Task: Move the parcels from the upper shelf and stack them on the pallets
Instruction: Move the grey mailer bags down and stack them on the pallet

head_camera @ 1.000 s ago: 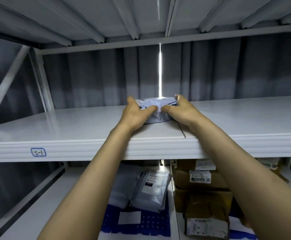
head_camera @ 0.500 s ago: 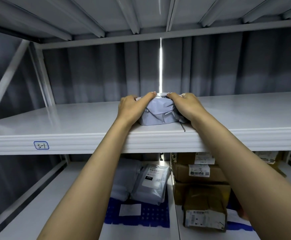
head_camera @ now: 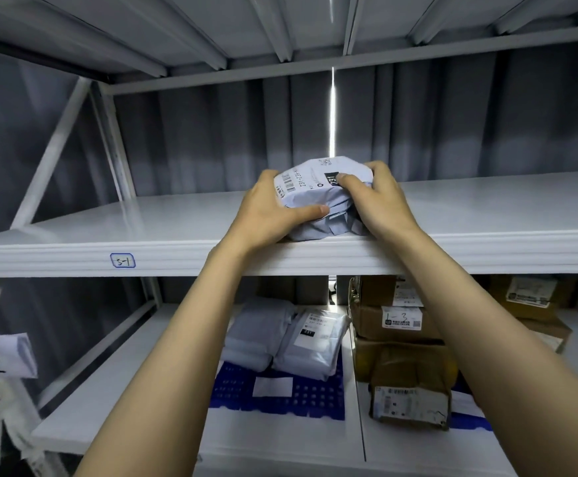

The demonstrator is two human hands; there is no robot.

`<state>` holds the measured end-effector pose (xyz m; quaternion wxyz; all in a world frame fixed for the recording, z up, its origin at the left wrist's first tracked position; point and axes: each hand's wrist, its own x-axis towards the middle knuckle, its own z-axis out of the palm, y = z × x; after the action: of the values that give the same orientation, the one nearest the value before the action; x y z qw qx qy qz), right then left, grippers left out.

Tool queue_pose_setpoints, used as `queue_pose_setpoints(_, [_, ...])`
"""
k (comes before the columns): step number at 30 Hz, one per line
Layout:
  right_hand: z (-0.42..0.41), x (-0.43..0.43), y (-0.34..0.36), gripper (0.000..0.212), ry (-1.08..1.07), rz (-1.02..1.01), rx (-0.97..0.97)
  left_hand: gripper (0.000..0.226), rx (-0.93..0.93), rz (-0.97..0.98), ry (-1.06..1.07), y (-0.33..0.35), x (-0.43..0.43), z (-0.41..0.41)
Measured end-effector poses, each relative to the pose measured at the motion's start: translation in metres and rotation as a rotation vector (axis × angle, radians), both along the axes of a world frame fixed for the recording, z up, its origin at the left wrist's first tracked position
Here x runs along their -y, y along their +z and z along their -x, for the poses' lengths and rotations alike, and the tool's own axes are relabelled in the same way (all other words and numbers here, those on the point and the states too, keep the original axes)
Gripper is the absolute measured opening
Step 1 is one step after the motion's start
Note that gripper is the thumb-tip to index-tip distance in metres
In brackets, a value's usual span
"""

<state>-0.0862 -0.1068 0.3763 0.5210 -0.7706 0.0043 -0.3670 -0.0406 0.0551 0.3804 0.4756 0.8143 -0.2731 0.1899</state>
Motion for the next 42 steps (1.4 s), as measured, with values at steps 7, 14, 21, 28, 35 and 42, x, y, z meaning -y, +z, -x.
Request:
queue_pose_setpoints(7, [0.038,-0.024,-0.025,0.055,-0.050,-0.078,0.231,0.093,0.141,0.252,0.001,-0.040,-0.004,0.057])
queue_pose_setpoints(14, [0.074,-0.029,-0.075,0.063,0.064,-0.011,0.319,0.083,0.170,0.323,-0.107,-0.086,-0.033,0.093])
queue_pose_setpoints(21, [0.086,-0.039,-0.155,0.055,0.170,-0.060,0.240,0.085,0.041,0.343,-0.116,-0.153,-0.047,0.113])
queue_pose_setpoints(28, [0.078,-0.046,-0.234,0.062,0.342,-0.208,-0.050,0.085,-0.218,0.296,-0.039,-0.209,-0.051,0.097])
queue_pose_setpoints(35, [0.068,-0.048,-0.287,0.052,0.321,-0.331,-0.209,0.083,-0.470,0.276,-0.060,-0.259,-0.048,0.072])
queue_pose_setpoints(42, [0.035,-0.051,-0.297,0.030,0.128,-0.316,-0.265,0.068,-0.569,0.212,-0.103,-0.285,-0.042,0.035])
